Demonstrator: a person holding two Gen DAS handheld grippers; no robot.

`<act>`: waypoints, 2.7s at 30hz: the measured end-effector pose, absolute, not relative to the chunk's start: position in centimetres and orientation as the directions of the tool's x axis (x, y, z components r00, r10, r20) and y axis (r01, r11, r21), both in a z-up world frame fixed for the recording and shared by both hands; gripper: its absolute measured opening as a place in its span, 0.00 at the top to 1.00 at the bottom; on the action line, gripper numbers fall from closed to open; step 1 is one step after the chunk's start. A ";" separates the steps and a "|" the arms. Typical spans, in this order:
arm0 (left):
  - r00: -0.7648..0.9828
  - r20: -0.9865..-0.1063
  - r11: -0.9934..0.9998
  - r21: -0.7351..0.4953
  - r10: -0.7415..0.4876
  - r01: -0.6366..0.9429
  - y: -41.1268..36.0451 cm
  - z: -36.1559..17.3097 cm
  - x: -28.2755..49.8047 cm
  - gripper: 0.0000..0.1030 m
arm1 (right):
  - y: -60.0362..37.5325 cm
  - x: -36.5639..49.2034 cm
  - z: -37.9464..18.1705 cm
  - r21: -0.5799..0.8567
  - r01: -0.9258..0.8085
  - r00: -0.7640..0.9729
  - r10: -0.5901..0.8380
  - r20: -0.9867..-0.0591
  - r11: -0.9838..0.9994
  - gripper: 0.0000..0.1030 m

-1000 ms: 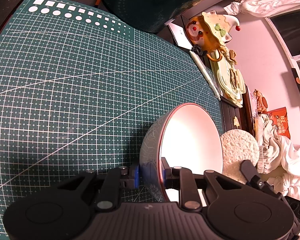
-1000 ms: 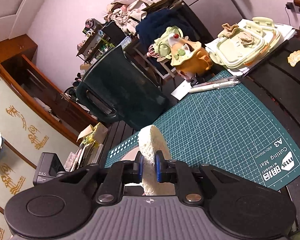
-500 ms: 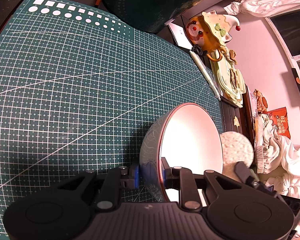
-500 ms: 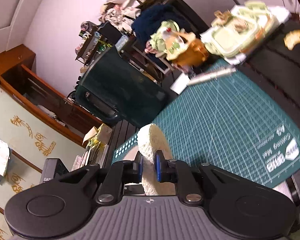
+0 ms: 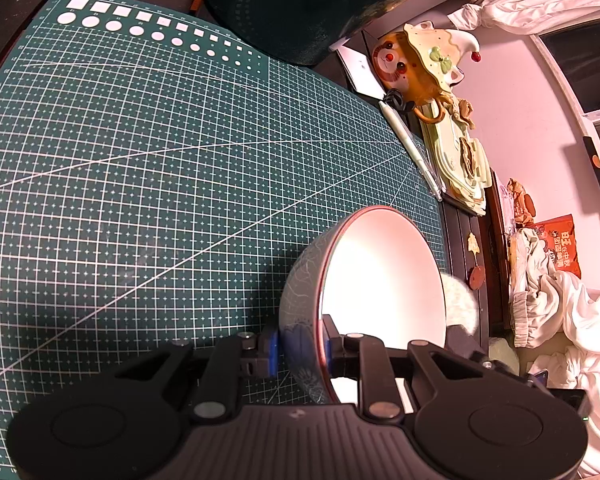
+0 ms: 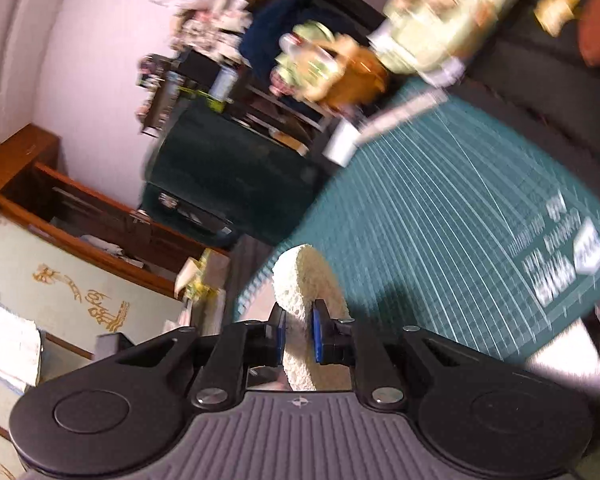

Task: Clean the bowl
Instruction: 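Bring the sponge back and scrub the bowl's outer wall with the right tool, then rub the white sponge against the bowl's outer wall with the right tool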

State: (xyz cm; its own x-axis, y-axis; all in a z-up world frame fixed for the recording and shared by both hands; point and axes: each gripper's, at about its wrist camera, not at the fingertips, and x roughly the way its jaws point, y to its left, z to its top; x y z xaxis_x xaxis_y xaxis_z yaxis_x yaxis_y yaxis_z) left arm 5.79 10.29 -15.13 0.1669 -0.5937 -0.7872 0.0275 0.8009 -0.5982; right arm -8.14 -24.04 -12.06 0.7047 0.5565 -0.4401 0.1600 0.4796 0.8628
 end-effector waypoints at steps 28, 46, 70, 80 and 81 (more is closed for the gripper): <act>0.169 -0.787 0.801 -0.598 -0.594 0.027 9.5 -14.2 5.8 0.79 | -25.2 -8.9 -14.7 0.935 0.245 0.711 0.609 -0.352 0.255 0.87; 0.171 -0.788 0.802 -0.596 -0.592 0.031 9.8 -14.4 5.4 0.79 | -25.6 -9.0 -14.4 0.945 0.235 0.719 0.613 -0.327 0.228 0.87; 0.172 -0.786 0.801 -0.599 -0.594 0.027 9.6 -15.0 5.8 0.79 | -25.6 -8.6 -14.5 0.936 0.241 0.701 0.621 -0.350 0.257 0.87; 0.172 -0.788 0.803 -0.596 -0.591 0.029 8.6 -15.0 5.7 0.79 | -25.8 -8.6 -13.4 0.949 0.182 0.735 0.605 -0.305 0.256 0.86; 0.173 -0.788 0.803 -0.596 -0.591 0.029 8.5 -15.0 5.7 0.79 | -25.7 -8.6 -13.6 0.946 0.188 0.727 0.611 -0.314 0.263 0.86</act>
